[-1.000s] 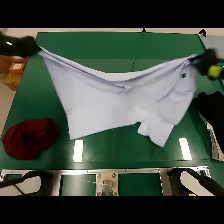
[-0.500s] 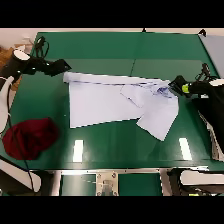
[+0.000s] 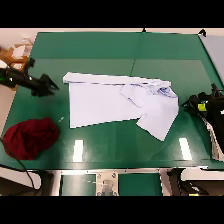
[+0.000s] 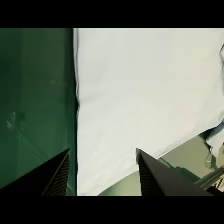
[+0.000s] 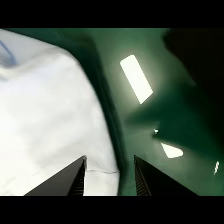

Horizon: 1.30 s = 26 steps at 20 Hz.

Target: Fold the shirts.

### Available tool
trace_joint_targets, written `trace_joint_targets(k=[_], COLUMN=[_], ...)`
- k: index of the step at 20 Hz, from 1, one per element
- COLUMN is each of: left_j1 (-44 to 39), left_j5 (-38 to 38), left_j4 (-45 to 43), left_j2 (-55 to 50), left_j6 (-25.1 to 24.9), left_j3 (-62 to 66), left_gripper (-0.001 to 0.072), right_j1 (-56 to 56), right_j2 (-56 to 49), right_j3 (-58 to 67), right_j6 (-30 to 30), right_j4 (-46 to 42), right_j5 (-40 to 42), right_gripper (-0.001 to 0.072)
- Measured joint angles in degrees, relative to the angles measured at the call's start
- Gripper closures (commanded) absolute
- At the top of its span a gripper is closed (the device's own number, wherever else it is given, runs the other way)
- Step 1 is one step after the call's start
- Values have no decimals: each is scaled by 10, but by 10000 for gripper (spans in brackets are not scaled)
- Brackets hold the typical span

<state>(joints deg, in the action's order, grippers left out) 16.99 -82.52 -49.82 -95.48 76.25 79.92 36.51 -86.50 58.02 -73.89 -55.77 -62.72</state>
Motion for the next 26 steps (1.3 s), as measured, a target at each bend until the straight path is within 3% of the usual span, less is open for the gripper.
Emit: trace_joint_targets(k=[11,17,18,19,20,21,22,24,25,26], left_j1=[4,-77,-93,-105,-111,-116,-118,-119,-118,-117], left_j5=[49,114,122,131,139,144,151,165,169,172], left_j4=[-24,18,26,28,30,35,38,41,43,42], left_j2=[86,91,91,90,89,89,89,89,89,89], left_j6=[7,14,14,12,9,5,4,-3,-7,-9], left_j3=[-263,-340,-345,-348,-351,-352,-354,-354,-351,-346], left_gripper=[221,229,366,458,472,538,680,682,682,682], right_j1=[-11,-13,-13,-13,-13,-12,-12,-12,-12,-12], right_j2=[-68,-73,-73,-73,-73,-73,-73,-73,-73,-74], right_j3=[-18,-18,-18,-18,-18,-18,-18,-18,-18,-18], right_j6=[72,92,94,94,95,96,96,96,97,97], right_j4=[116,129,130,130,131,131,132,132,131,128], right_j5=[-1,2,2,2,1,0,-1,-3,-5,-10], right_gripper=[371,370,370,370,369,369,370,409,527,577])
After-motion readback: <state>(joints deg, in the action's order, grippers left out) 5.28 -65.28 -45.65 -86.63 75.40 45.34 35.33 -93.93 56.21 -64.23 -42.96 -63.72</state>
